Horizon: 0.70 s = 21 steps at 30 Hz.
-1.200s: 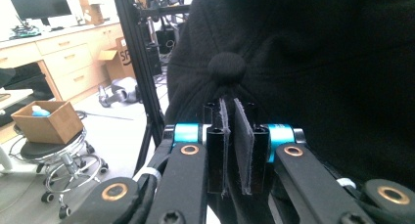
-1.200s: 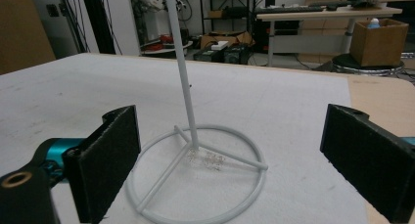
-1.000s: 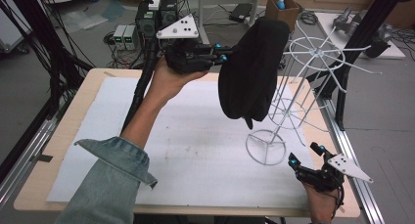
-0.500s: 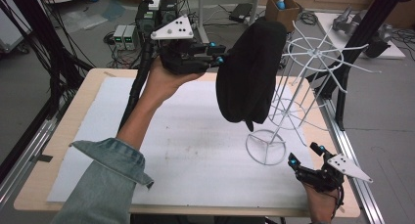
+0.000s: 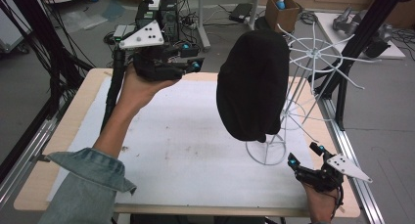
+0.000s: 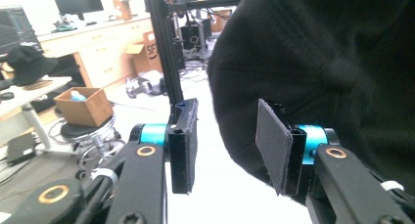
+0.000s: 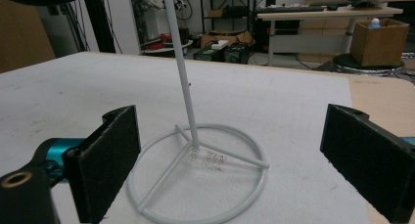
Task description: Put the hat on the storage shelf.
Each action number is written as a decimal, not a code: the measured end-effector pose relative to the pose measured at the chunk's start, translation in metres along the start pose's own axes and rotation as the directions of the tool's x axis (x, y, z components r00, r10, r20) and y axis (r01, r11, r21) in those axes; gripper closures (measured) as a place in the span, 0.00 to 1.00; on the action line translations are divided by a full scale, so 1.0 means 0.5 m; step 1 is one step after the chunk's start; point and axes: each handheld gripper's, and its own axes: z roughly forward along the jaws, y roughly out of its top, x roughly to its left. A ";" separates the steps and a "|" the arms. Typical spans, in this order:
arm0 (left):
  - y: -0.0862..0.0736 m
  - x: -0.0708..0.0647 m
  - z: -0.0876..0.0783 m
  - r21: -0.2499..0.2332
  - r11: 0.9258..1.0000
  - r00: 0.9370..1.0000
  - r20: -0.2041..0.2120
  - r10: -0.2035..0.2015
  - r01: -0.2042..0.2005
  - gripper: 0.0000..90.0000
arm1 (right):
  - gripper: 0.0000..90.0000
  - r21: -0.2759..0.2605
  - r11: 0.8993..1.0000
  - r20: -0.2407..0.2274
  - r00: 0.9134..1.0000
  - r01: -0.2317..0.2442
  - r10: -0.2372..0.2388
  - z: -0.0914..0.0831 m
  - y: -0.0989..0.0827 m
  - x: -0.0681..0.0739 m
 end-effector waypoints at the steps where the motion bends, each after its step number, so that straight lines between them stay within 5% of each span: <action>1: -0.006 0.002 -0.008 0.010 1.000 1.000 -0.011 -0.003 0.003 0.65 | 0.08 -0.001 1.000 -0.001 1.000 0.001 -0.001 0.000 0.000 0.000; 10: -0.071 0.012 -0.080 0.017 0.999 0.995 -0.097 -0.035 0.036 0.58 | 0.08 -0.005 1.000 0.002 1.000 -0.002 0.002 0.000 0.001 0.000; 21: -0.159 0.019 -0.164 0.009 0.998 0.973 -0.222 -0.062 0.065 0.49 | 0.08 -0.002 1.000 0.001 1.000 -0.002 0.002 0.006 0.001 0.003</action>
